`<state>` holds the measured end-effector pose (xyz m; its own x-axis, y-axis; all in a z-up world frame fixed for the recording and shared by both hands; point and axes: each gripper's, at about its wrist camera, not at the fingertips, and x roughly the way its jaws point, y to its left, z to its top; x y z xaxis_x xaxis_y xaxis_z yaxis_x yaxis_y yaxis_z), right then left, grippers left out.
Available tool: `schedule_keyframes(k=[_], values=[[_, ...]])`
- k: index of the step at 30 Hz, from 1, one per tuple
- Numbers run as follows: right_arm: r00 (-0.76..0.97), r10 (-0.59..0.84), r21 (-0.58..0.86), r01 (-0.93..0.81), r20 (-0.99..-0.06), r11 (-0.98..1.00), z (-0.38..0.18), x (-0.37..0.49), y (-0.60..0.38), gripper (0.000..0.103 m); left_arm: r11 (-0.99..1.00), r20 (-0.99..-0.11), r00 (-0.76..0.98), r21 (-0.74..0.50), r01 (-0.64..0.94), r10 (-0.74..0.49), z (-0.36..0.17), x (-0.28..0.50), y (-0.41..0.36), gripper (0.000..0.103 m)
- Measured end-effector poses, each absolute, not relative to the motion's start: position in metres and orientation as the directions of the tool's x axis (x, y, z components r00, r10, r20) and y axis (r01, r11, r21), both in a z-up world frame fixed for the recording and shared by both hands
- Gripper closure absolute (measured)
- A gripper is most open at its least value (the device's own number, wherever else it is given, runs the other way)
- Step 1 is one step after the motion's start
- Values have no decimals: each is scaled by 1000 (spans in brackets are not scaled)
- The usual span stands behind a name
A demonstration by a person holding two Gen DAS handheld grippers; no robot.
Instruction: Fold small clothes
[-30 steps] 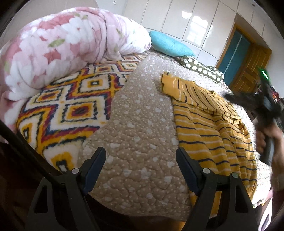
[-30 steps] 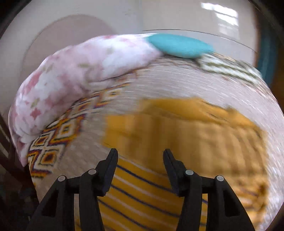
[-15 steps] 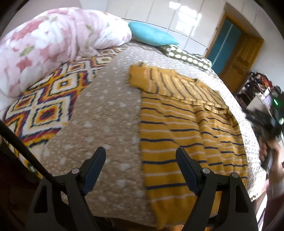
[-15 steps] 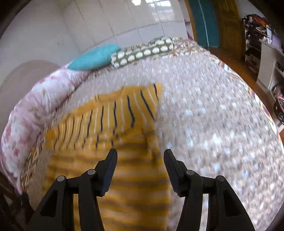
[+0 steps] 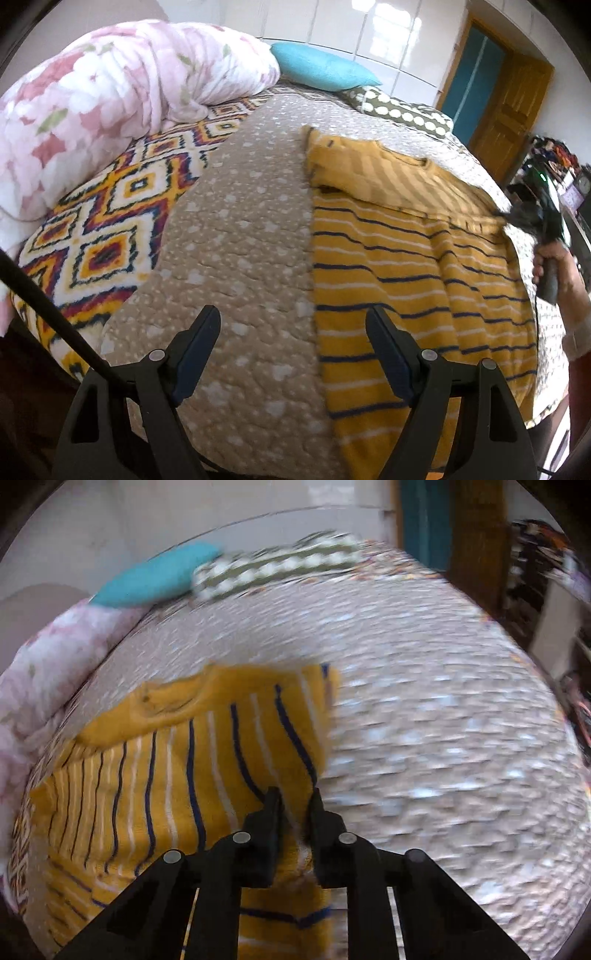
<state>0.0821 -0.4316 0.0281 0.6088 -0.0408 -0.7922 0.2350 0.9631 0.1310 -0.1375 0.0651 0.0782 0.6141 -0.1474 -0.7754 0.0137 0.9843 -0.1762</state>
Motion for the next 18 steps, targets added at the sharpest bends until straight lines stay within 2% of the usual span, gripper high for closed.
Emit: schedule_keyframes(k=[2,3,5,6,7,9,11,13,18], values=[[578,-142,63,319,-804,946,23,82,-448,101,979,-779,607,-202,-4,-158,75,-132,71,23],[556,-156,56,345,-816,937,18,82,-456,98,976,-780,603,-219,-11,-168,73,-130,74,23],[570,-28,197,330,-821,923,16,75,-472,97,971,-778,601,-240,-17,-182,72,-128,76,23],[594,22,264,323,-804,909,19,67,-478,87,969,-778,601,-245,-16,-186,72,-128,76,23],[629,43,307,318,-776,897,25,53,-482,81,969,-777,600,-248,-11,-192,72,-127,76,23],[689,87,371,276,-720,887,38,24,-484,59,968,-777,596,-250,1,-202,71,-127,75,23],[697,172,430,214,-696,877,45,-6,-480,51,962,-783,579,-273,10,-228,67,-126,76,23],[671,276,483,139,-688,865,48,-38,-475,51,944,-782,555,-328,20,-284,62,-125,78,23],[598,383,509,49,-704,859,32,-109,-464,51,866,-739,501,-497,49,-452,49,-121,76,23]])
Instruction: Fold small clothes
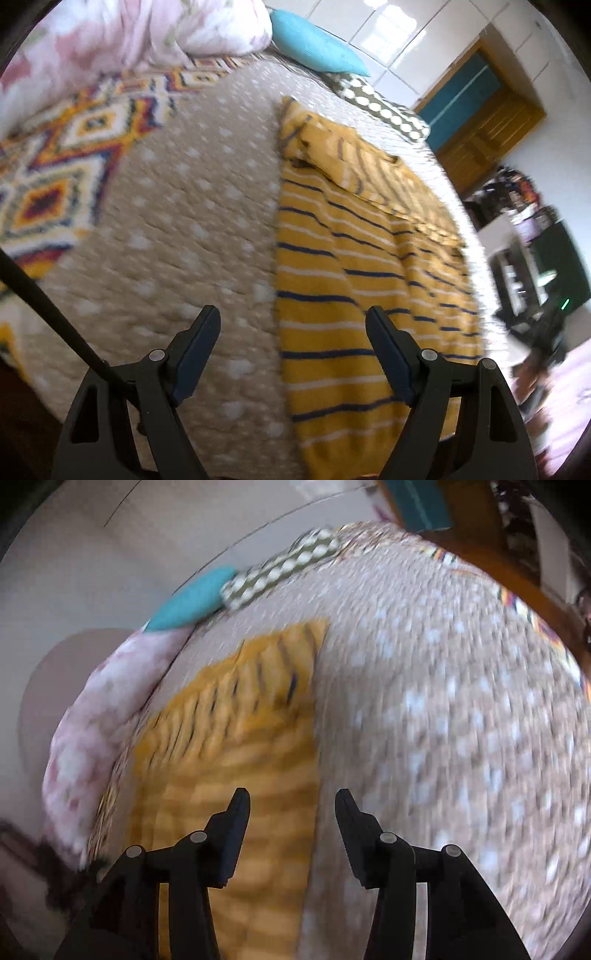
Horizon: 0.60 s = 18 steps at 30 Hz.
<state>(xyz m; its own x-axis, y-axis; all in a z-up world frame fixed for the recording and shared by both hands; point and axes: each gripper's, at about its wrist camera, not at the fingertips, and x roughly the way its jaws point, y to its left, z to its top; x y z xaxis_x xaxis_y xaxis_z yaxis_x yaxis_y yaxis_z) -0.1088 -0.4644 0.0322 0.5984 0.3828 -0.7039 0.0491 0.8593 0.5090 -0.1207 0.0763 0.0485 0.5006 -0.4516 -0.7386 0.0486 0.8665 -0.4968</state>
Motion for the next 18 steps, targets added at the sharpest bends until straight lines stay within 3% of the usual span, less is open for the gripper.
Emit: schedule_keyframes(k=[4,13,18], values=[[559,409,524,54,-721,850,2,-146,-453,51,812,-713,452,-582,48,-537,34,-115,64,28],[568,642,772,-18,-515,635,-35,-174,-422,51,708,-638,385,-704,58,-667,28,-135,41,42],[549,675,788,-49,-492,614,-39,-193,-406,51,703,-635,383,-709,57,-671,24,-163,42,43]])
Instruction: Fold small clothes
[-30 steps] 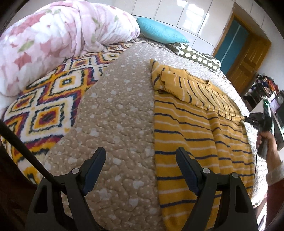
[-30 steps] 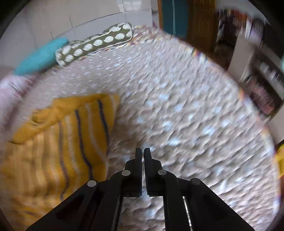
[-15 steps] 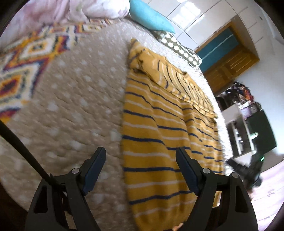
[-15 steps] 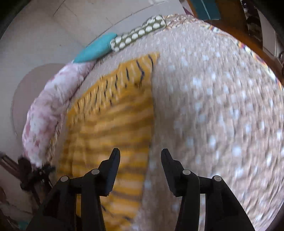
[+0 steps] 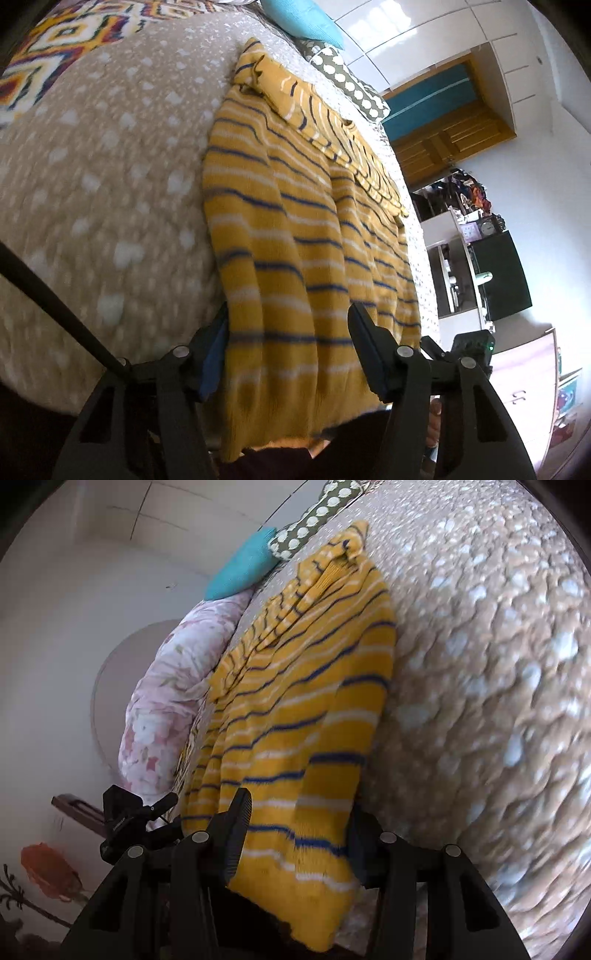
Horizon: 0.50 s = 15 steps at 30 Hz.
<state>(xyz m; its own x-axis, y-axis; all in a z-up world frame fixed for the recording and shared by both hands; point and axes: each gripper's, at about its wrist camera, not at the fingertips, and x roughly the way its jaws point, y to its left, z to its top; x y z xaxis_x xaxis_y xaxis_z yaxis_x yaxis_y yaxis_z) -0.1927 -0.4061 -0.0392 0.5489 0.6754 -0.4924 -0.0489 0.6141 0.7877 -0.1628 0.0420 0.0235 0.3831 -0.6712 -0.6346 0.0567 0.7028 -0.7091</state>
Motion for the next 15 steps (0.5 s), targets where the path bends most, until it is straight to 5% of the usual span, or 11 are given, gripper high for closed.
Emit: schedule_keyframes(k=[13,14,15], values=[[509,700,792,-56,-500,607,-56,-230,-368,53,765,-693,368,-638,88,-621,18,-195,19,43],[514,692,787,-51,-507,615,-56,-231,-368,56,773,-700,373,-629,84,-609,18,-195,18,45],[519,683,783,-41,-515,621,-57,-231,-368,62,788,-713,380,-612,74,-590,18,-194,18,64]])
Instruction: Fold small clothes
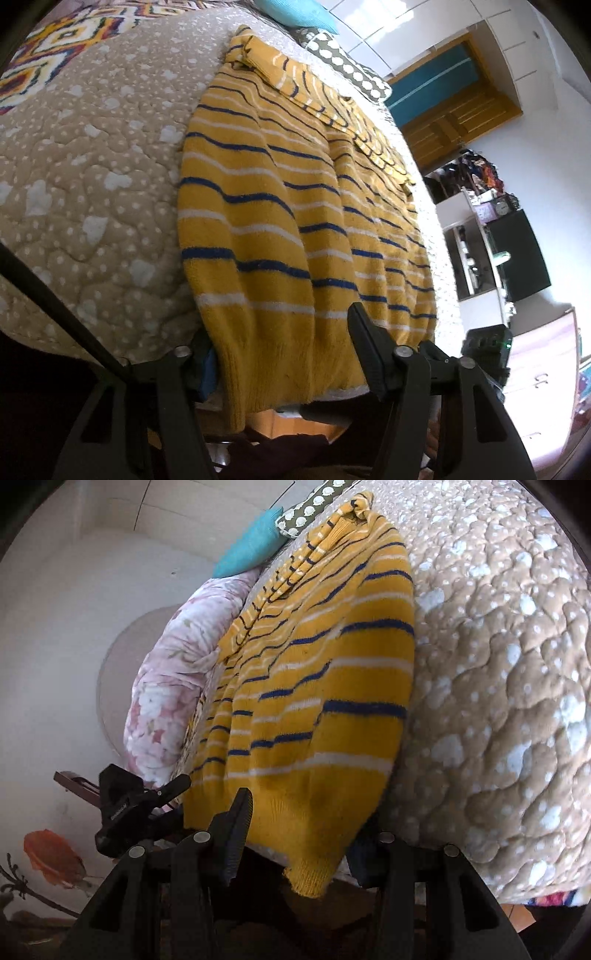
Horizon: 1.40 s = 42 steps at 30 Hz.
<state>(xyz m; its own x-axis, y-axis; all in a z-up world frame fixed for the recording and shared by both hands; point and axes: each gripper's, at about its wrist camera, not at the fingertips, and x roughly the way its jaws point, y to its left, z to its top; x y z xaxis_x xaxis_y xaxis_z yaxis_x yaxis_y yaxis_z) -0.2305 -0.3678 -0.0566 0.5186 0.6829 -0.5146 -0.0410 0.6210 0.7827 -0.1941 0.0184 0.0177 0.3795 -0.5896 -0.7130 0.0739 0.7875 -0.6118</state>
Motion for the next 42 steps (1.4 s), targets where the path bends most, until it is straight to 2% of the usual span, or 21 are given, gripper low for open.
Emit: schedule_keyframes(k=[1,2,3,5,8,11,13,16,21,25,31,34,38,40,42], values=[[525,671,779,-25,-524,627,-57,-230,-368,68,820,-744,389,-570,54,-543,19,-193,20,95],[531,654,771,-1,-539,637,-59,-229,-370,84,843,-769,393,-536,33,-504,22,-189,24,93],[531,641,768,29,-554,640,-60,-227,-372,92,833,-760,405,-553,10,-509,26,-186,32,93],[540,632,767,40,-556,641,-55,-226,-374,93,815,-731,453,-579,-19,-510,42,-184,47,93],[561,607,720,-29,-562,693,-25,-230,-370,97,817,-687,526,-576,28,-502,80,-189,56,94],[581,594,664,-118,-557,738,14,-240,-360,97,839,-664,565,-534,100,-490,113,-207,50,94],[571,599,626,-180,-562,759,35,-255,-353,97,854,-661,578,-502,135,-480,126,-224,45,98],[528,617,593,-242,-584,768,44,-276,-340,97,859,-663,576,-489,153,-479,126,-247,43,98],[466,608,575,-231,-643,785,20,-280,-331,97,889,-744,518,-452,75,-422,84,-252,52,98],[486,596,535,-276,-639,798,32,-263,-329,97,860,-707,550,-509,42,-445,86,-234,68,98],[613,553,435,-348,-564,830,98,-193,-327,97,846,-609,650,-524,101,-455,143,-145,57,98],[654,539,445,-326,-531,834,122,-131,-332,97,872,-615,666,-477,110,-421,165,-72,39,98],[683,454,445,-206,-573,871,108,-35,-344,97,936,-680,672,-347,59,-294,159,29,7,98],[678,397,435,-125,-619,892,84,10,-351,97,974,-746,638,-223,28,-189,133,79,-8,94],[662,351,429,-50,-662,902,59,42,-361,95,985,-810,571,-174,-12,-136,100,113,-16,93]])
